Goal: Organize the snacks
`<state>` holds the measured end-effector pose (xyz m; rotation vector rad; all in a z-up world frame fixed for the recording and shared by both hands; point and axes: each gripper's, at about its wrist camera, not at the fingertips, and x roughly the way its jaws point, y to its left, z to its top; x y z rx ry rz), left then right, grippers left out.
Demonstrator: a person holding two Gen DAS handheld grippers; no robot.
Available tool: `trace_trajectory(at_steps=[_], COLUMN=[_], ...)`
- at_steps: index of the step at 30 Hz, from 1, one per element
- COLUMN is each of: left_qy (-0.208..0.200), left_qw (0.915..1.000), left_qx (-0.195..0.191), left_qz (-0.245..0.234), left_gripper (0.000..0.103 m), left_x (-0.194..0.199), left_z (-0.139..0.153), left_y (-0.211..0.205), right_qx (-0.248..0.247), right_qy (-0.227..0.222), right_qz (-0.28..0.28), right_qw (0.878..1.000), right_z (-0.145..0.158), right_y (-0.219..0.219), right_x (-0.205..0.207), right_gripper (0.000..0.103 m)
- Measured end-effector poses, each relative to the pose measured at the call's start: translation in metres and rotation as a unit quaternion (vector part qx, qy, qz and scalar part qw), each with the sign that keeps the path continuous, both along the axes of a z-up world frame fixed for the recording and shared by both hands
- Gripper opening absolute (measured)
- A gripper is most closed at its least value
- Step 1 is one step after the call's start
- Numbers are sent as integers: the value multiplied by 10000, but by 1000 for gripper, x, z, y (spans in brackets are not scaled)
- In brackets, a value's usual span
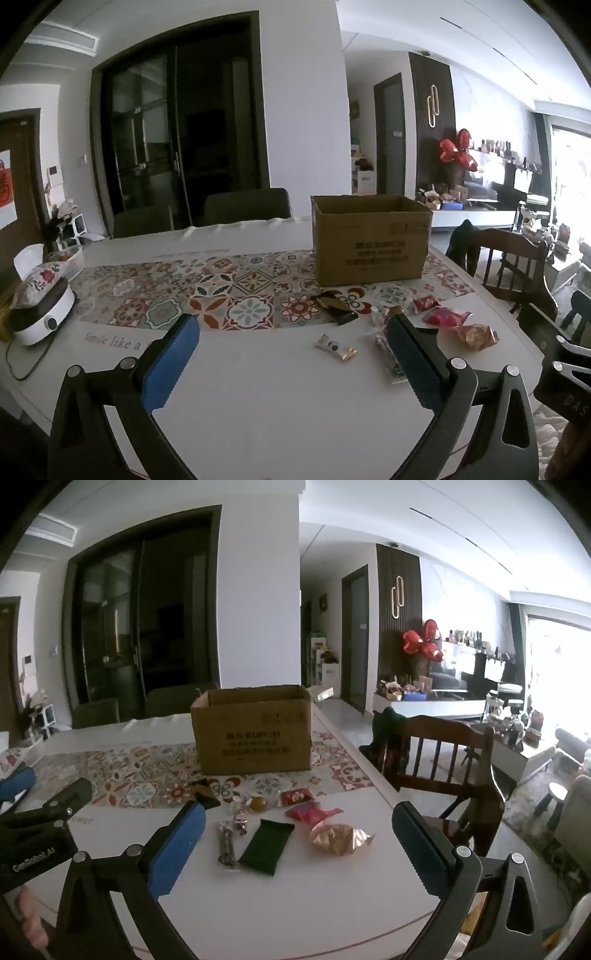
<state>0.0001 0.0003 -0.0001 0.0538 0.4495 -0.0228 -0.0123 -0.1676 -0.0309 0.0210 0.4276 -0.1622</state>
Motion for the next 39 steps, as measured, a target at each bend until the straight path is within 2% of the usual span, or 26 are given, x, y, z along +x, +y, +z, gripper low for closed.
trace_trajectory(at_steps=[8, 39], left_qy=[-2, -61], left_qw=[9999, 9999], left_qx=[-63, -33], left_qz=[-140, -118], left_gripper=[103, 103], left_x=[-3, -1], left_z=[-1, -1], left_y=[-4, -1], right_qx=[50, 53], right_qy=[-10, -16], right_qz=[6, 6], right_qw=[10000, 10000], right_z=[0, 0], right_y=[0, 1], right_x=[0, 0], right_gripper=[102, 102])
